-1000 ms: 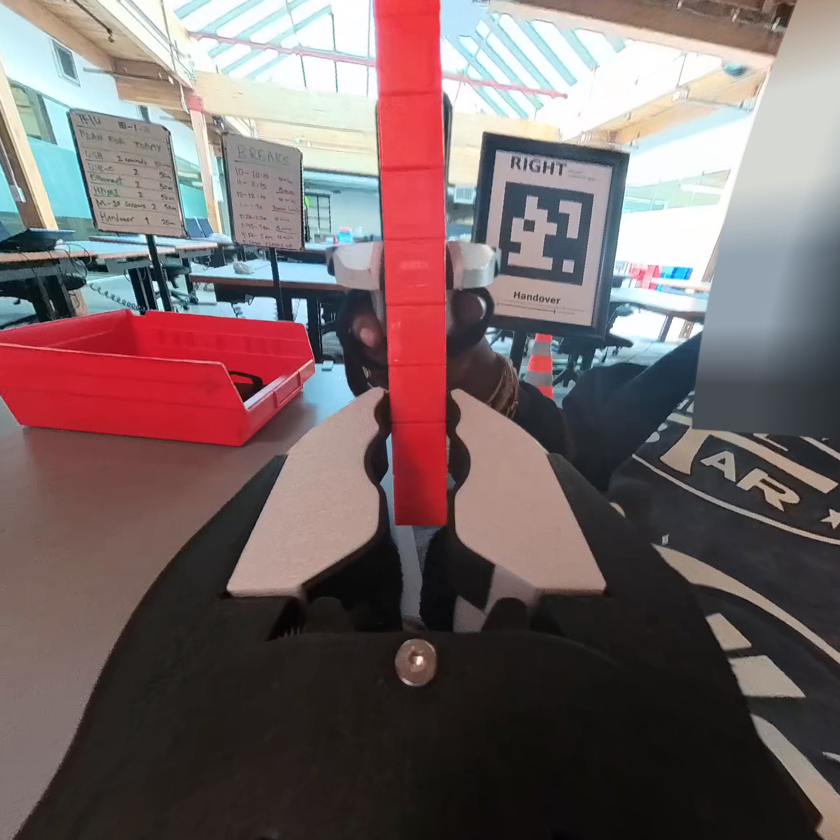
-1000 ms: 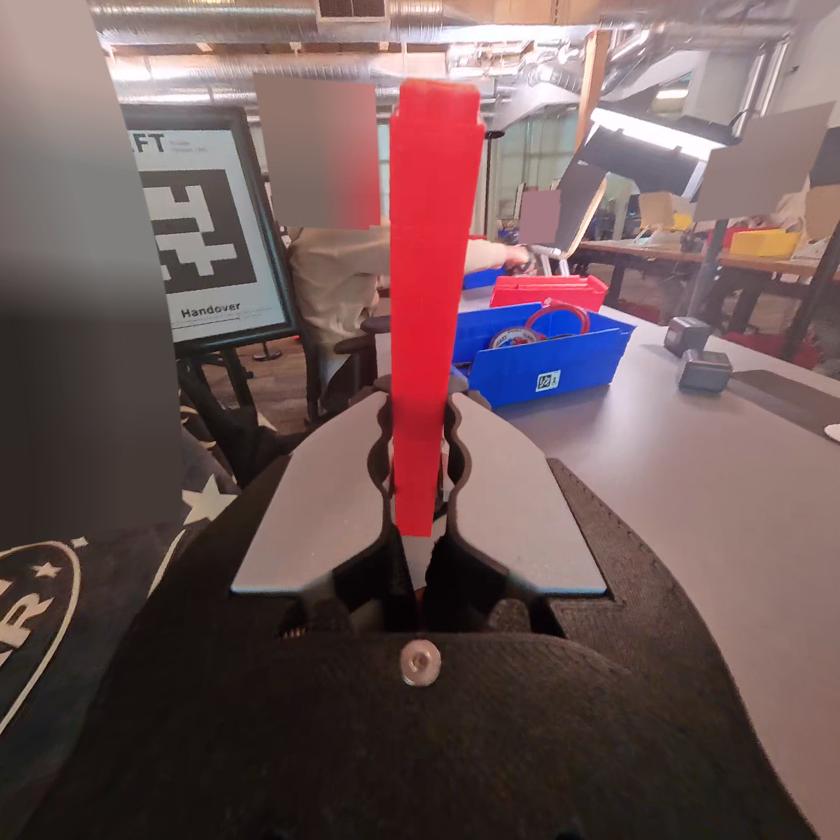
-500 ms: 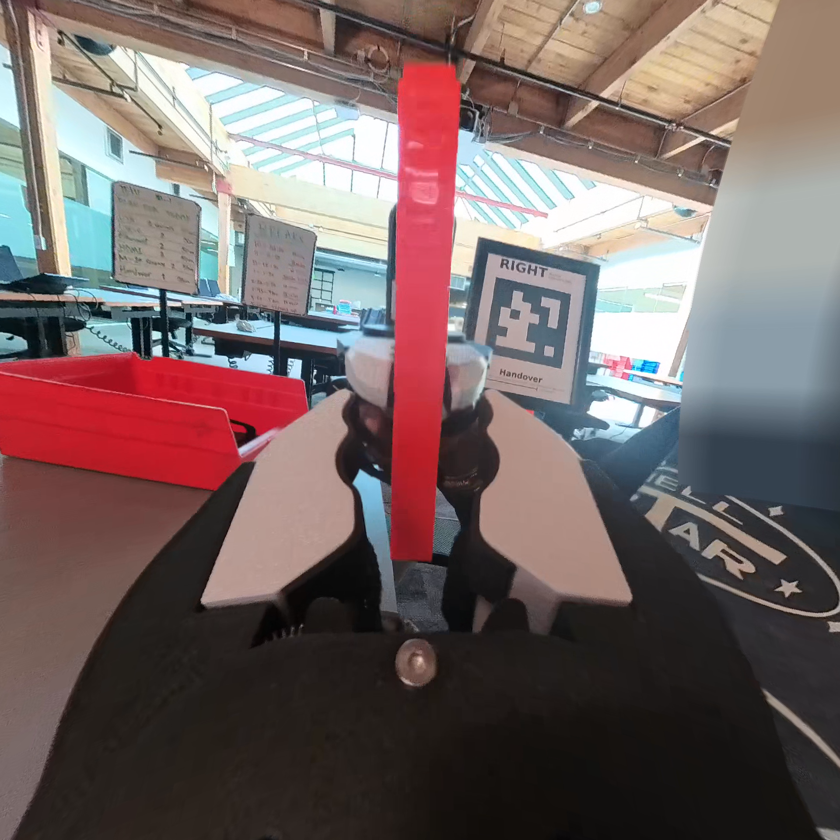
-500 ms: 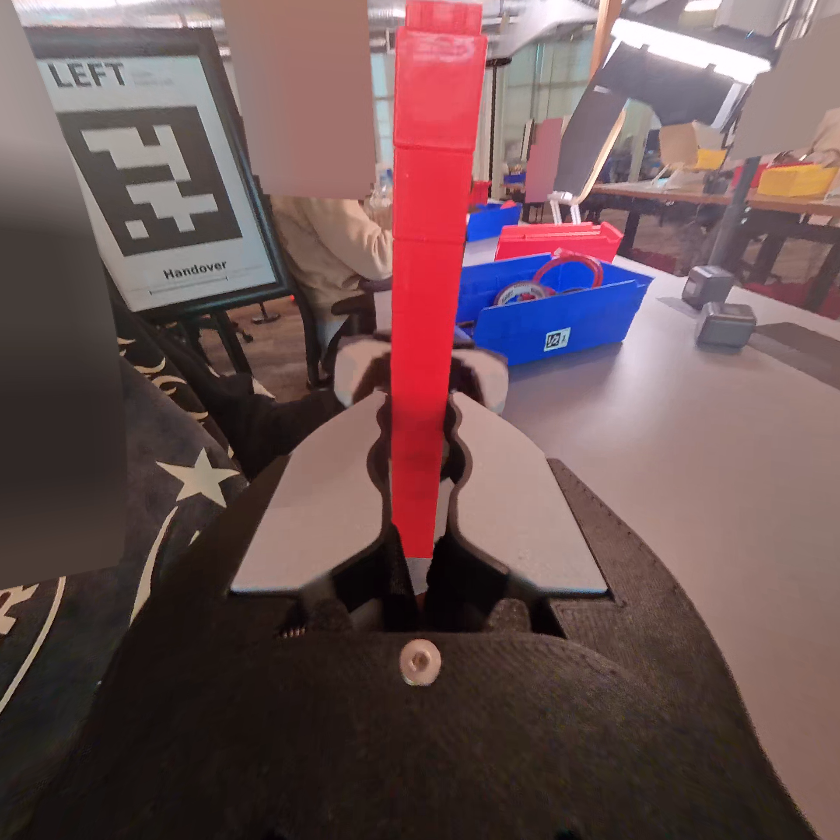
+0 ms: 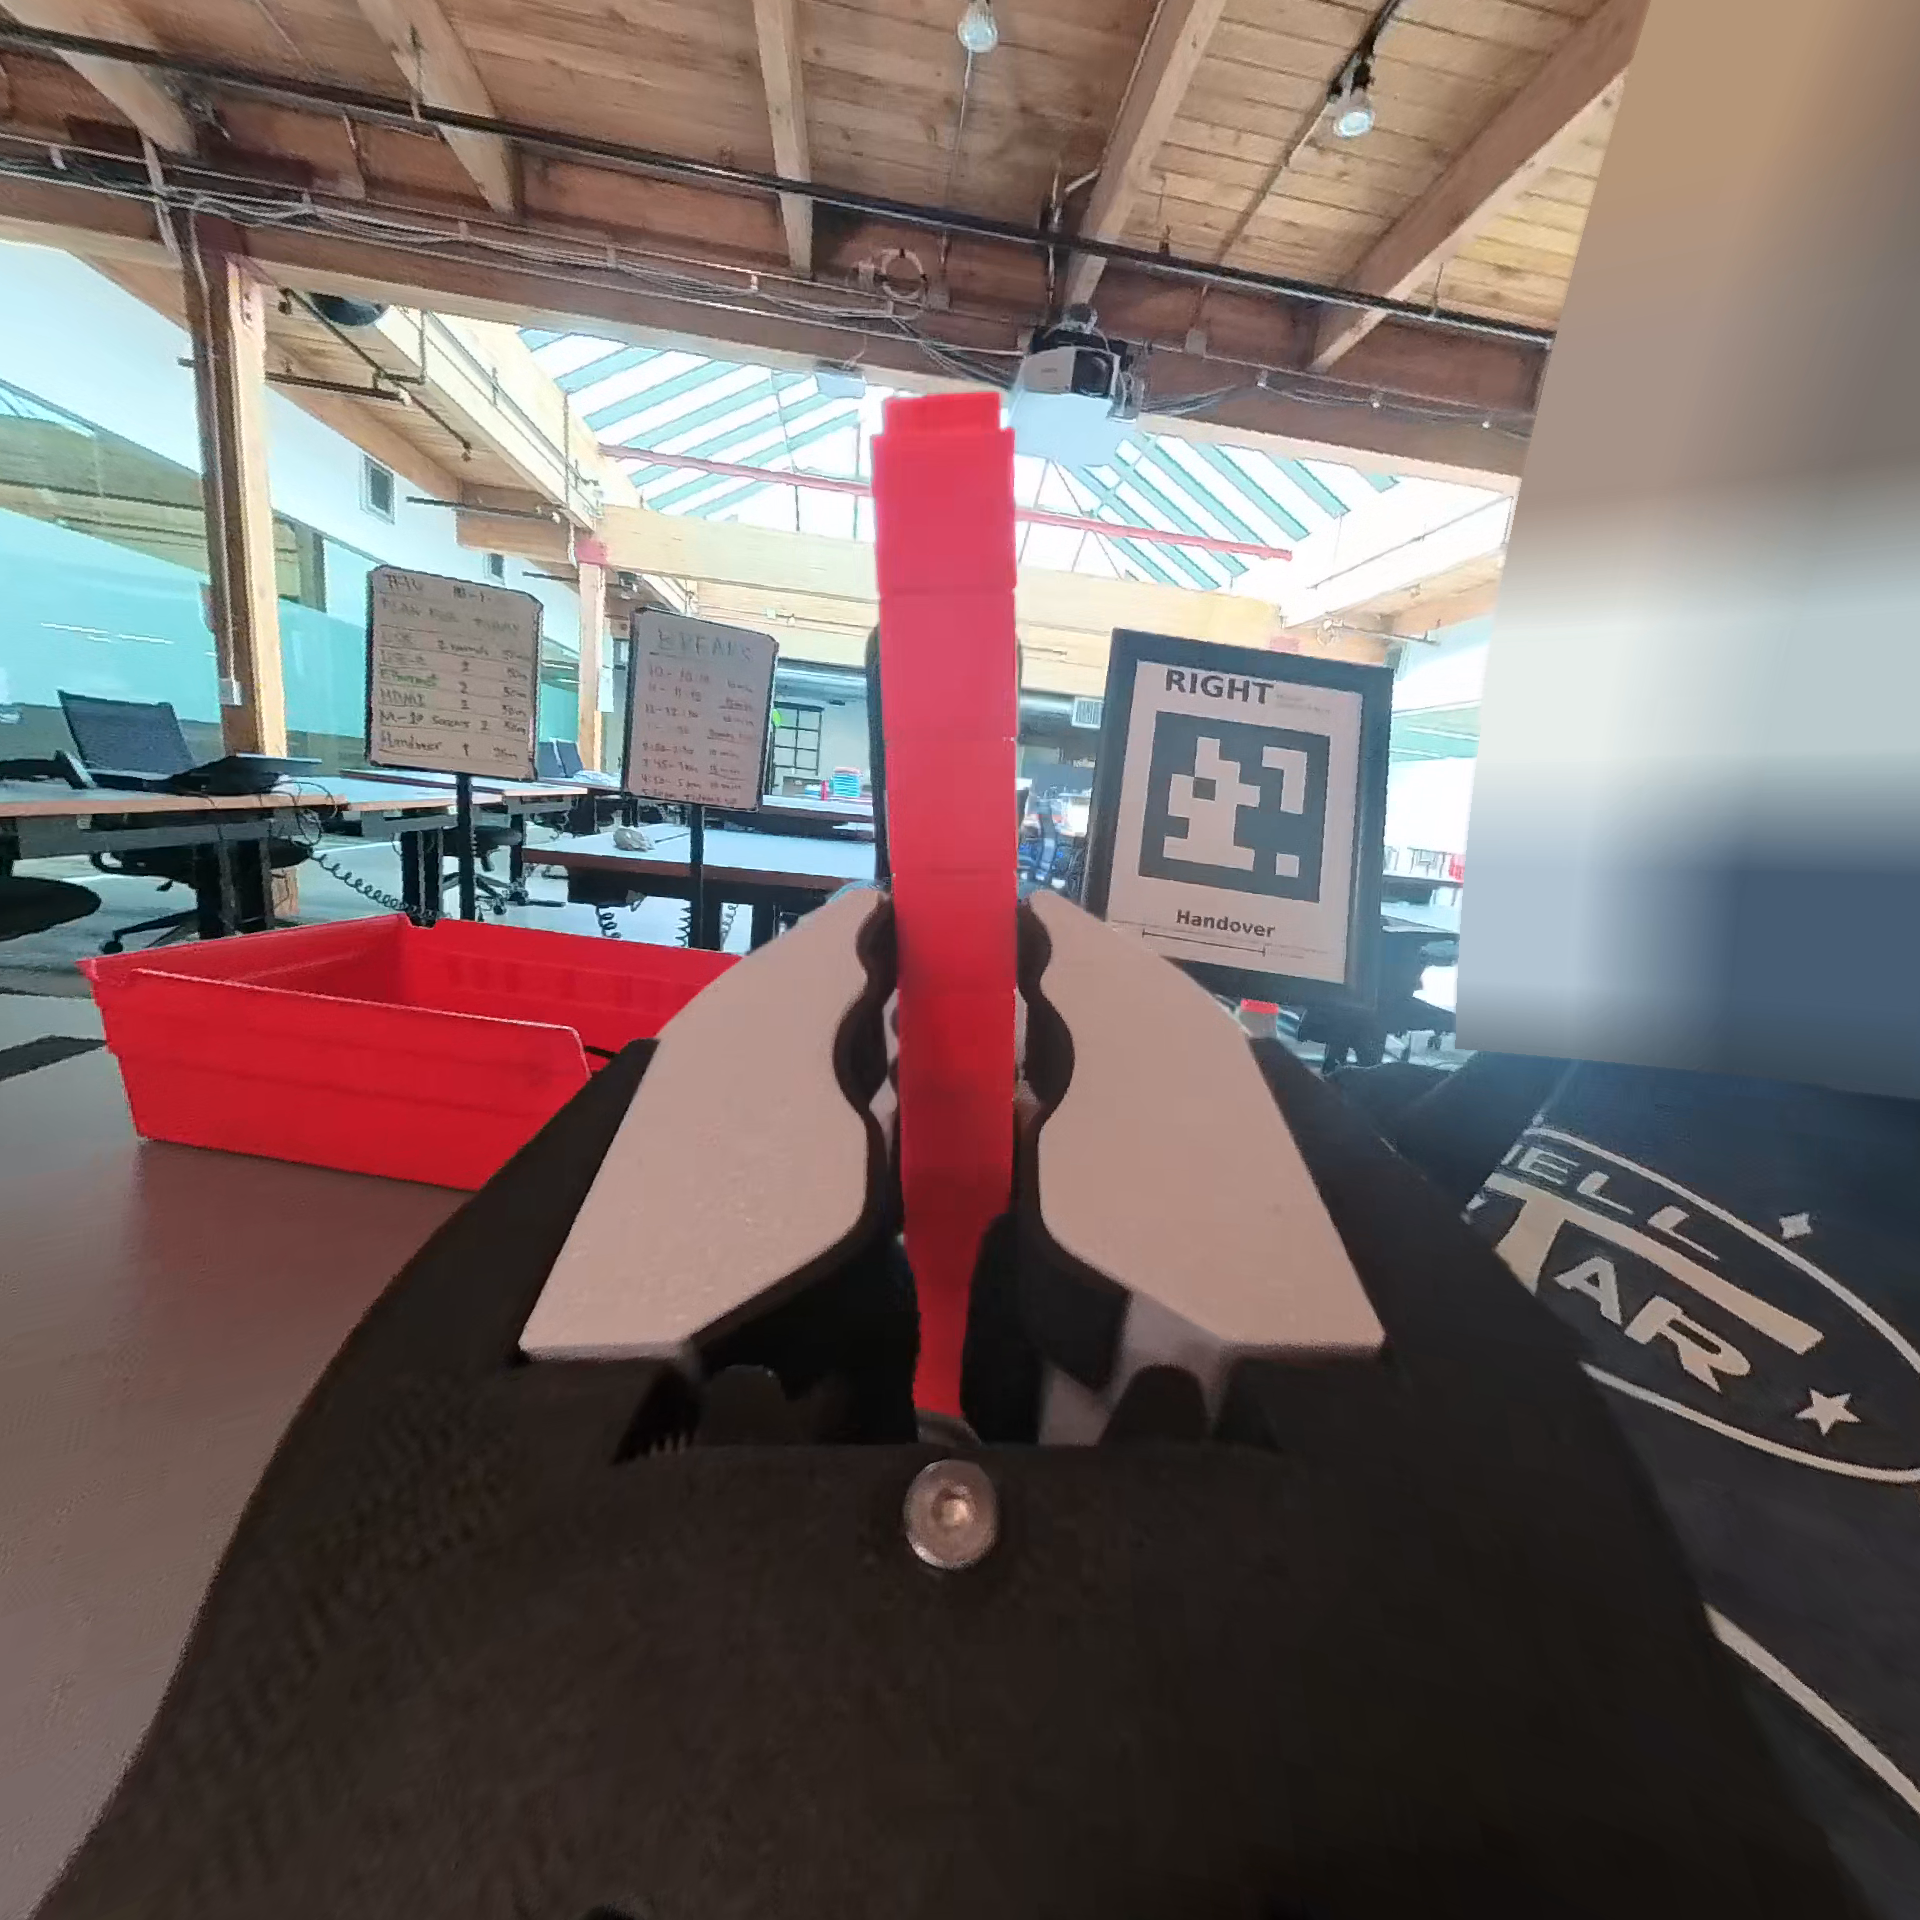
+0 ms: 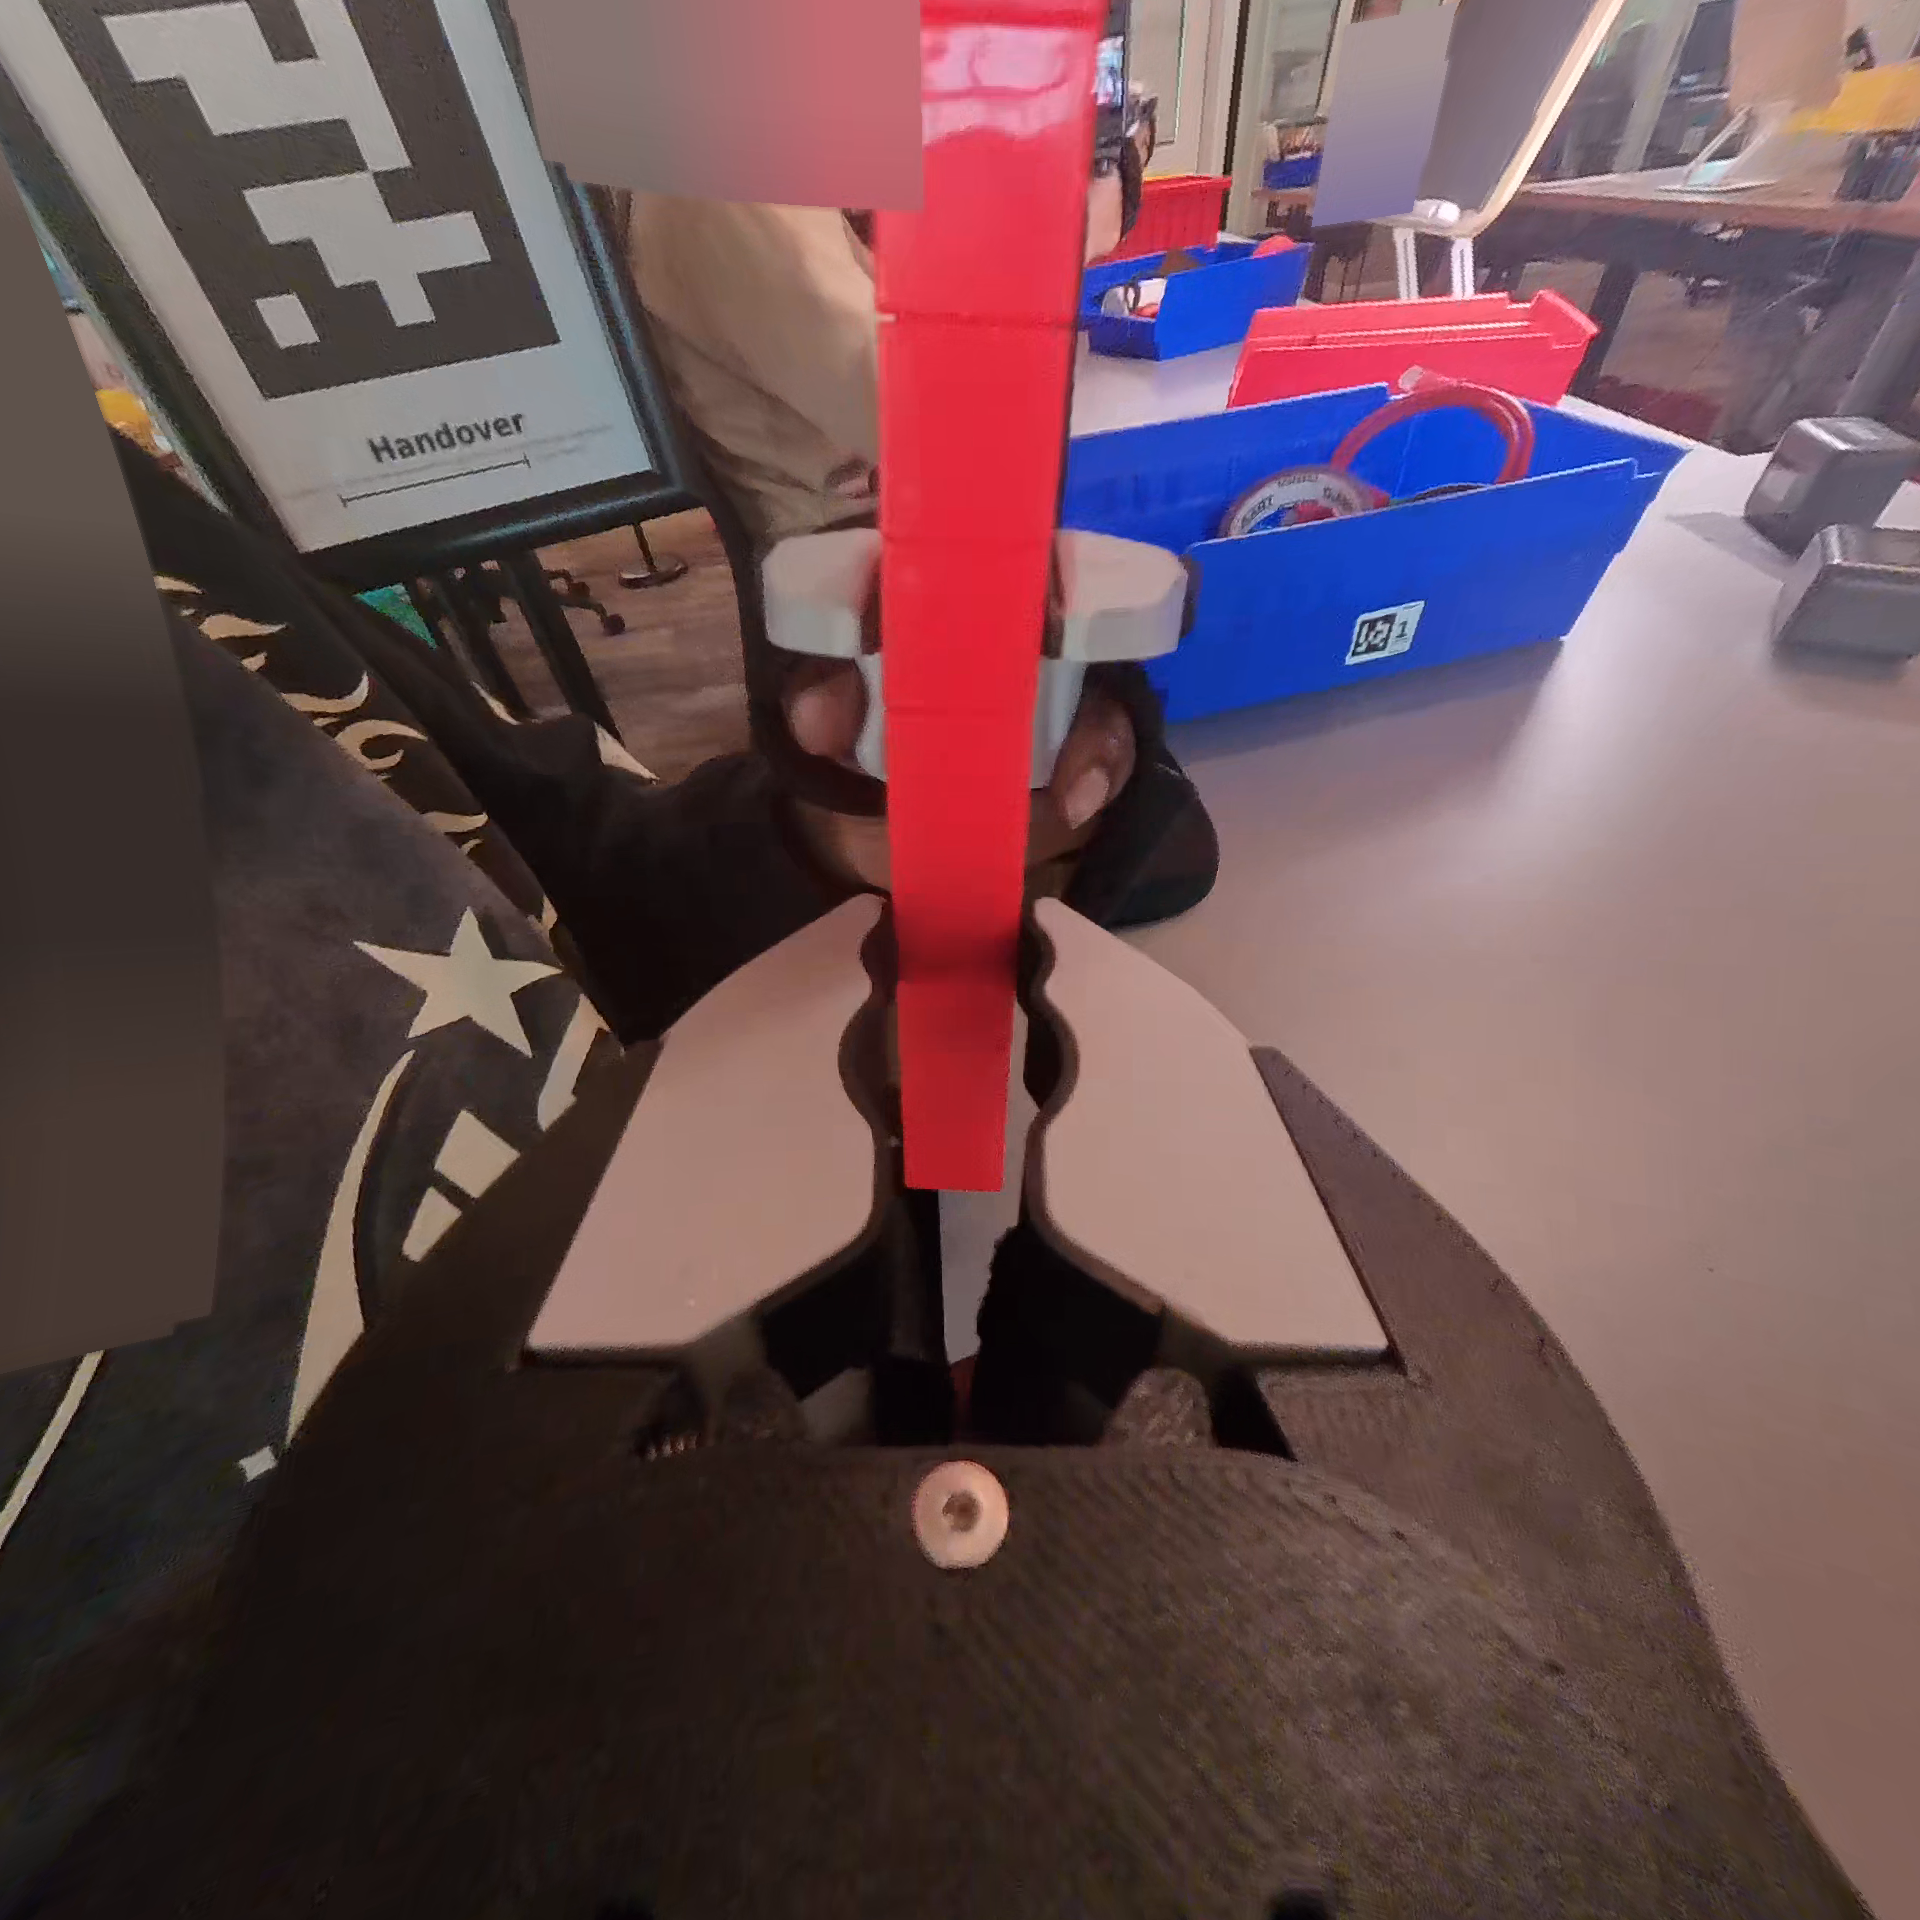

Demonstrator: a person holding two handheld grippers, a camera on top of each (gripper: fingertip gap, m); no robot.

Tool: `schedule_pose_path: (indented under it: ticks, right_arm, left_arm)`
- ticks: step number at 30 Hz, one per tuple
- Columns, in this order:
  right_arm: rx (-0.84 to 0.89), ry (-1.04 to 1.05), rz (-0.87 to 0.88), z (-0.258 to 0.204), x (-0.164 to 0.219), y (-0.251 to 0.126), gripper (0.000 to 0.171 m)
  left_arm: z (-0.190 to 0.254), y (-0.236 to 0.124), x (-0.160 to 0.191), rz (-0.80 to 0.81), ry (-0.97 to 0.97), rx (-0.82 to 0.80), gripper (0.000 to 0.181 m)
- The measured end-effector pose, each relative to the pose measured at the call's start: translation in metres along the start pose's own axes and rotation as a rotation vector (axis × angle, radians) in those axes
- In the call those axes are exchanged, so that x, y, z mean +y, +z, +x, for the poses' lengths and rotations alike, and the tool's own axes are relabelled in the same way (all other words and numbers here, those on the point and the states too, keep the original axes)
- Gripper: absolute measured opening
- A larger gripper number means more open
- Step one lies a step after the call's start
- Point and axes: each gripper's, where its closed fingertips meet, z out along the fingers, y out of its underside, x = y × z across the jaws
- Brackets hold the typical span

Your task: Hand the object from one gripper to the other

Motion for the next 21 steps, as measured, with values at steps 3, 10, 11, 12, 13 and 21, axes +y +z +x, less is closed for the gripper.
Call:
schedule_pose_path:
  ticks: [3,10,11,12,13,21]
  right_arm:
    - [-0.004,0.0,-0.027,-0.001,0.004,0.001,0.022]
    - [-0.014,-0.005,-0.055,-0.002,0.011,0.006,0.023]
    - [-0.014,-0.005,-0.09,-0.001,0.017,0.007,0.031]
    - [-0.017,-0.007,-0.129,0.0,0.023,0.008,0.031]
    - [-0.039,-0.014,-0.142,-0.003,0.026,0.009,0.022]
    - [-0.055,-0.009,-0.203,-0.006,0.033,0.008,0.022]
  left_arm:
    - [0.001,-0.002,-0.005,0.007,-0.002,0.001,0.027]
    - [0.003,-0.006,-0.019,0.071,0.013,-0.016,0.022]
    - [0.003,-0.007,-0.023,0.094,0.011,-0.018,0.021]
    - [0.004,-0.009,-0.026,0.105,0.006,-0.019,0.021]
    - [0.004,-0.009,-0.027,0.101,0.004,-0.019,0.021]
    - [0.004,-0.017,-0.038,0.144,-0.005,-0.017,0.022]
